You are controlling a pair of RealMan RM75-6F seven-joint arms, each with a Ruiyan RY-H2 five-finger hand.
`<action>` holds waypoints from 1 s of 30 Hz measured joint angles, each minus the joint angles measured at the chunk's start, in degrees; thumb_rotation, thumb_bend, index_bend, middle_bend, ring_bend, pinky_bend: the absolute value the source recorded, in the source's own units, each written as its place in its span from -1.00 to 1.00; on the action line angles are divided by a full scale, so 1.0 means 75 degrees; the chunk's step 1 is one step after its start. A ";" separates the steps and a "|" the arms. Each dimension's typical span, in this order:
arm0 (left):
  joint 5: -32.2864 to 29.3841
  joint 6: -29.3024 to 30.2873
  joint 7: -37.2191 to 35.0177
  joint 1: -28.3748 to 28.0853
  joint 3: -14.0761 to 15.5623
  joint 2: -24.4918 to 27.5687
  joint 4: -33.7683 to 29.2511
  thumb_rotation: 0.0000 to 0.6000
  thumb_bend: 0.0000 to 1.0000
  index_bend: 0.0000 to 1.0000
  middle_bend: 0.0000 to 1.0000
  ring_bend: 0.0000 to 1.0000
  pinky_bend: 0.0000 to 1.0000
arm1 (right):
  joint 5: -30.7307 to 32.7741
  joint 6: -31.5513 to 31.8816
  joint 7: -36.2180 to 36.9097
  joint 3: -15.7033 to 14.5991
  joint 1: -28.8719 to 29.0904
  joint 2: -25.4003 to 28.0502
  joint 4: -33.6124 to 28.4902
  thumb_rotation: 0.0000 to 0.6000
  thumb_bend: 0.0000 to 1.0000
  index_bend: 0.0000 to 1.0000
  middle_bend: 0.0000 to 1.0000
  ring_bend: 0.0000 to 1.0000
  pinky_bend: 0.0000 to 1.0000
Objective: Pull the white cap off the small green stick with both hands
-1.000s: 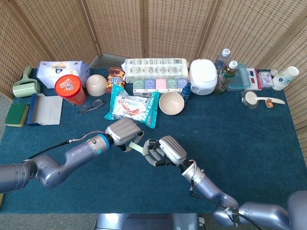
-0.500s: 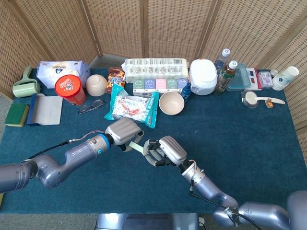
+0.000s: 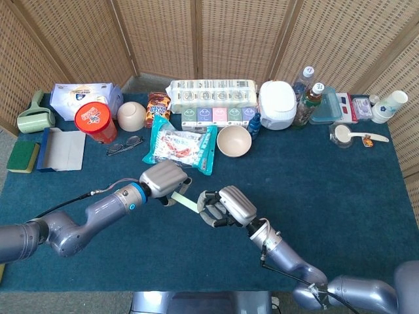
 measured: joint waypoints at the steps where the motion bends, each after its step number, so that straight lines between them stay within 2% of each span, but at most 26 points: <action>1: 0.0006 0.0016 0.0007 0.0014 0.0010 -0.0006 0.0008 1.00 -0.20 0.51 1.00 1.00 1.00 | 0.0001 0.0003 0.0009 -0.0001 -0.0004 0.0005 -0.0001 1.00 0.05 0.36 0.86 0.96 0.59; 15: 0.0091 0.0140 -0.0009 0.0249 0.0118 0.0007 0.0113 1.00 -0.20 0.52 1.00 1.00 1.00 | 0.0018 0.0006 0.0059 -0.0035 -0.0039 0.0032 0.0036 1.00 0.05 0.37 0.86 0.96 0.59; 30: 0.0348 0.0320 -0.0329 0.0857 0.0269 0.0340 0.0233 1.00 -0.20 0.50 1.00 1.00 1.00 | 0.0054 0.0049 0.0243 -0.0094 -0.0175 0.0297 0.0182 1.00 0.05 0.33 0.83 0.91 0.57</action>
